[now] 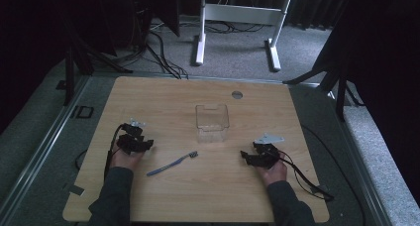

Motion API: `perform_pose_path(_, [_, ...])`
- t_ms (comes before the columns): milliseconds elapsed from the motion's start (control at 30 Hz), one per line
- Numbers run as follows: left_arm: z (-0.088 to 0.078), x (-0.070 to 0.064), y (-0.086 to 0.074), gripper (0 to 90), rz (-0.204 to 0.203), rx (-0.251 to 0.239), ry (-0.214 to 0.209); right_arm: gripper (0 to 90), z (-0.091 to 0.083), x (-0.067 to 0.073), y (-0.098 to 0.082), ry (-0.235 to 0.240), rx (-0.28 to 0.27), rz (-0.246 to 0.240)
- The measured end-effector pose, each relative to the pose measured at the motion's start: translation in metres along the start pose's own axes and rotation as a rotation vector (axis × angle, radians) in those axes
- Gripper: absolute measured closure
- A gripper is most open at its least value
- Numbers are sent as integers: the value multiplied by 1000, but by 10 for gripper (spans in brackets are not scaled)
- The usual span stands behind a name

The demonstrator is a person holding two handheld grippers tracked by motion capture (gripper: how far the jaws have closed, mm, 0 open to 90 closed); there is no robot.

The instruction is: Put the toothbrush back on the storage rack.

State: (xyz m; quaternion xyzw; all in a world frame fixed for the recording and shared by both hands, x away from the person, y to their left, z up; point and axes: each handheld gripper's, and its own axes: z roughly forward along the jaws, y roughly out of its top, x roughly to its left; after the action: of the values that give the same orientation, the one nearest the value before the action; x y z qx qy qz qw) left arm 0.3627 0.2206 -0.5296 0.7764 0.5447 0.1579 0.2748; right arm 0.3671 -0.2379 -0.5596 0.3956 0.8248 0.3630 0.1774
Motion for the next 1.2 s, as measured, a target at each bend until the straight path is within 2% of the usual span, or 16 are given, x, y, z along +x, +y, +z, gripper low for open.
perform_pose_path(167, [-19, -1, 1, 547, 49, -41, -49, 312, 0, 0, 0, 0, 0, 1])
perform_pose_path(400, [-38, -7, -1, 549, 102, -50, -58, 312, 0, 0, 0, -1, -1, 1])
perform_pose_path(467, [-43, -11, -3, 562, 119, -68, -63, 312, 0, 0, 0, -1, -1, 2])
perform_pose_path(700, [-55, -19, -4, 573, 138, -99, -96, 313, 0, 0, 0, 0, -1, 2])
perform_pose_path(900, [-62, -23, -4, 582, 142, -107, -123, 313, 0, 0, 0, -1, -1, 1])
perform_pose_path(1200, [-73, -22, -2, 582, 157, -111, -139, 313, 0, 0, 0, -1, -1, 1])
